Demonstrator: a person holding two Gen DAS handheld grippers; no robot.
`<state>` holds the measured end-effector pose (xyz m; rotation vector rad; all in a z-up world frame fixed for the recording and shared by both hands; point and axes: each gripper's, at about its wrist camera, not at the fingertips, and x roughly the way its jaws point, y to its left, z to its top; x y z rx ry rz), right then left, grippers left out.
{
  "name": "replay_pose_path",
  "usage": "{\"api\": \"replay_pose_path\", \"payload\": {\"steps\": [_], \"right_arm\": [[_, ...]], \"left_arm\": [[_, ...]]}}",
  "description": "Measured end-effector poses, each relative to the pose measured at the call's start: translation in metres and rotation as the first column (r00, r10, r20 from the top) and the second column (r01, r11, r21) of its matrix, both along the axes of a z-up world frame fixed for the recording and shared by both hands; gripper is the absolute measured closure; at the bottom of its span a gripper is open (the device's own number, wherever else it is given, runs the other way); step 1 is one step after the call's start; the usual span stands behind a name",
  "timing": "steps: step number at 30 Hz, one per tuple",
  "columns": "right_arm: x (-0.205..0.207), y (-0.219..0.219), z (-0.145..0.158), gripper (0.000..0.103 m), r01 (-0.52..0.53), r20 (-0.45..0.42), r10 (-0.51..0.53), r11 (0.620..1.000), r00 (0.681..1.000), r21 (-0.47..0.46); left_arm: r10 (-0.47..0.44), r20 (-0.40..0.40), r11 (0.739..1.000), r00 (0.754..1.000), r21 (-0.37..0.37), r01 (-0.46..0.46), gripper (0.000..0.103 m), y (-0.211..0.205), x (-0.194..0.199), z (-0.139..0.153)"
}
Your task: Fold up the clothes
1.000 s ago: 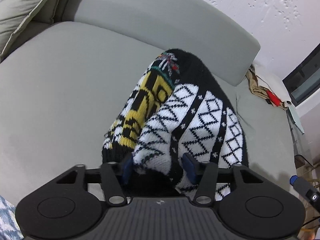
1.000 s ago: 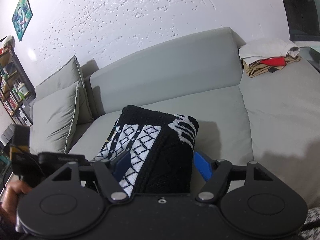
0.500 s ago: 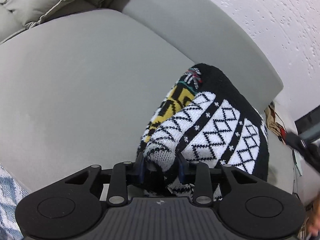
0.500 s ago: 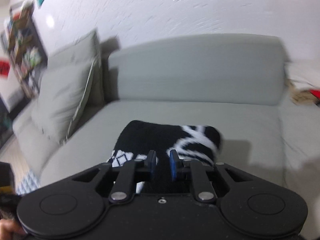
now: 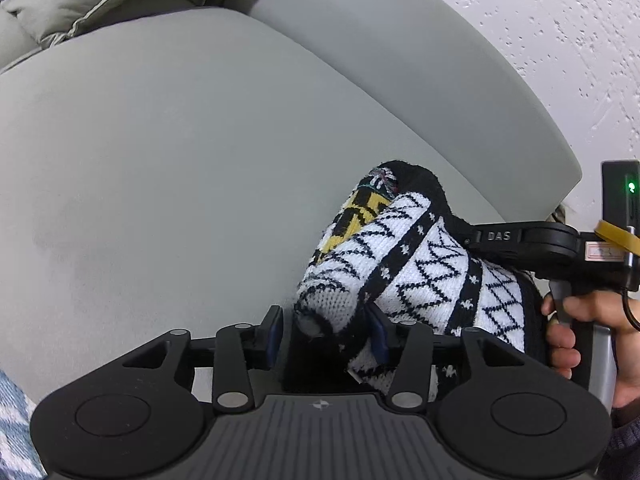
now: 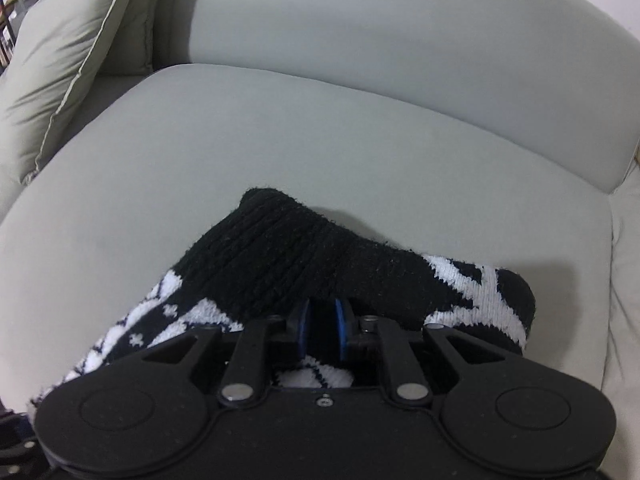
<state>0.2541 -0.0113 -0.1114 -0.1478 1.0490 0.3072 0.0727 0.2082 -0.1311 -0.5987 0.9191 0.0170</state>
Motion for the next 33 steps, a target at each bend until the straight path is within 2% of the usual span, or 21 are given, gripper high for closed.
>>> {"api": "replay_pose_path", "payload": {"steps": [3,5,7,9,11,13,15,20,21,25,27,29,33], "right_arm": [[-0.013,-0.003,0.012,0.09,-0.012,0.024,0.012,1.0,1.0,0.02],[-0.029,-0.016,0.038,0.09,-0.032,0.072,0.028,0.997,0.997,0.063],[-0.045,-0.03,0.063,0.09,-0.055,0.121,0.042,0.993,0.992,0.106],[-0.064,-0.05,0.089,0.088,-0.06,0.162,0.032,0.983,0.986,0.171],[-0.08,-0.071,0.103,0.081,-0.04,0.161,0.006,0.977,0.987,0.21],[-0.091,-0.091,0.11,0.079,-0.008,0.144,-0.026,0.972,0.989,0.233],[-0.097,-0.106,0.105,0.079,0.048,0.099,-0.074,0.969,0.992,0.243],[-0.102,-0.137,0.084,0.079,0.176,-0.048,-0.17,0.927,0.984,0.332],[-0.106,-0.139,0.081,0.079,0.177,-0.053,-0.17,0.923,0.984,0.342],[-0.117,-0.131,0.072,0.079,0.124,0.026,-0.143,0.921,0.989,0.369],[-0.118,-0.121,0.066,0.079,0.086,0.057,-0.112,0.936,0.992,0.341],[-0.116,-0.108,0.054,0.079,0.063,0.039,-0.077,0.955,0.996,0.288],[-0.109,-0.089,0.034,0.079,0.036,0.058,-0.048,0.982,0.997,0.187]], "left_arm": [[-0.031,0.005,0.999,0.999,0.011,0.031,0.056,-0.003,-0.006,0.013],[-0.077,0.041,0.996,0.996,0.042,0.075,0.058,-0.007,-0.017,0.035],[-0.114,0.115,0.99,0.987,0.095,0.103,0.064,-0.014,-0.032,0.061],[-0.14,0.189,0.981,0.972,0.159,0.111,0.066,-0.022,-0.04,0.087],[-0.165,0.244,0.973,0.956,0.197,0.118,0.066,-0.029,-0.041,0.105],[-0.196,0.279,0.966,0.94,0.218,0.137,0.066,-0.044,-0.029,0.117],[-0.231,0.289,0.958,0.929,0.233,0.166,0.066,-0.061,-0.007,0.12],[-0.302,0.225,0.936,0.926,0.254,0.244,0.066,-0.088,0.06,0.091],[-0.312,0.212,0.931,0.926,0.261,0.254,0.067,-0.093,0.073,0.085],[-0.34,0.179,0.912,0.923,0.304,0.276,0.076,-0.103,0.117,0.067],[-0.355,0.112,0.89,0.928,0.344,0.299,0.078,-0.108,0.134,0.052],[-0.365,0.036,0.867,0.93,0.378,0.325,0.075,-0.112,0.148,0.033],[-0.317,0.009,0.893,0.948,0.339,0.296,0.069,-0.102,0.154,0.008]]}}
